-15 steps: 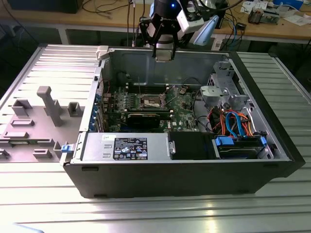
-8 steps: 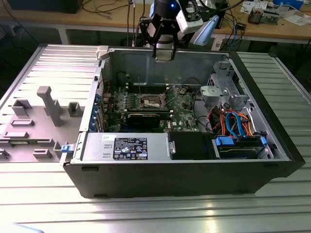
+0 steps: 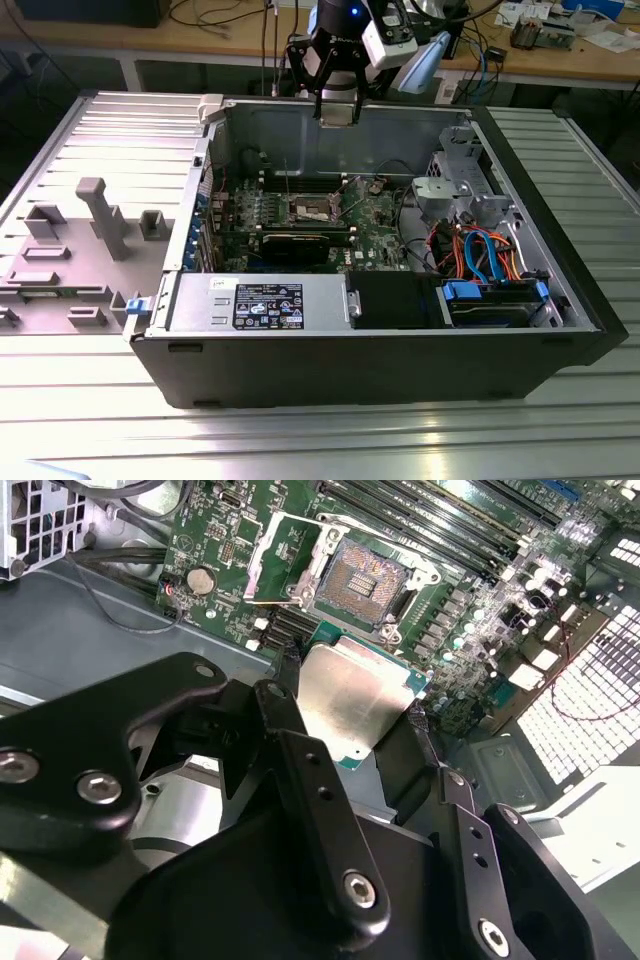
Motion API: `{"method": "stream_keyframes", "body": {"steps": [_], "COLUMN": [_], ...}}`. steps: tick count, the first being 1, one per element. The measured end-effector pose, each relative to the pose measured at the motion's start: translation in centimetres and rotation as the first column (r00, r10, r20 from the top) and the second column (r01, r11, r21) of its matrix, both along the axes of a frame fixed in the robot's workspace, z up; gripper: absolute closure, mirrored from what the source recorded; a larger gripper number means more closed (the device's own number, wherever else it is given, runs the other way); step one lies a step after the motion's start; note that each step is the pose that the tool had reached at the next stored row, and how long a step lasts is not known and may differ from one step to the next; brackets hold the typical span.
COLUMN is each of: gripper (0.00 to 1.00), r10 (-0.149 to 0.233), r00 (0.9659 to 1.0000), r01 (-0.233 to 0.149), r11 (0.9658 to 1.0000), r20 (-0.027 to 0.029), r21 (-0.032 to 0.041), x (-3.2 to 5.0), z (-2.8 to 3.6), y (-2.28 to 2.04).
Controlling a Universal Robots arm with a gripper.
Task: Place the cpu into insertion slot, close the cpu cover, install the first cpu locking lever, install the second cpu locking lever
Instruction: 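Place the cpu into insertion slot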
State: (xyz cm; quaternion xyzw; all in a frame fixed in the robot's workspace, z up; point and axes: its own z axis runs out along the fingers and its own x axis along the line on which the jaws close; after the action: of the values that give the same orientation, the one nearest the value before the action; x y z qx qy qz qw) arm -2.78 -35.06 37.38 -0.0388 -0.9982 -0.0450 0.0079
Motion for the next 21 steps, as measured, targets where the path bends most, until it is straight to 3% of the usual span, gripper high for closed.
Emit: {"method": "stream_keyframes", "body": {"steps": [7, 11, 21], "gripper": [0.45, 0.45, 0.45], "r10": [-0.005, -0.044, -0.047], "r00": [1.0000, 0.9990, 0.9989], "r01": [0.005, 0.044, 0.047], "r11": [1.0000, 0.9990, 0.9989], "r20": [-0.0001, -0.0001, 0.0000], "r21": [-0.0002, -0.0001, -0.0001], "x": [-0.05, -0.06, -0.06], "z": [-0.03, -0.10, -0.10], "y": [-0.11, -0.11, -0.11]}}
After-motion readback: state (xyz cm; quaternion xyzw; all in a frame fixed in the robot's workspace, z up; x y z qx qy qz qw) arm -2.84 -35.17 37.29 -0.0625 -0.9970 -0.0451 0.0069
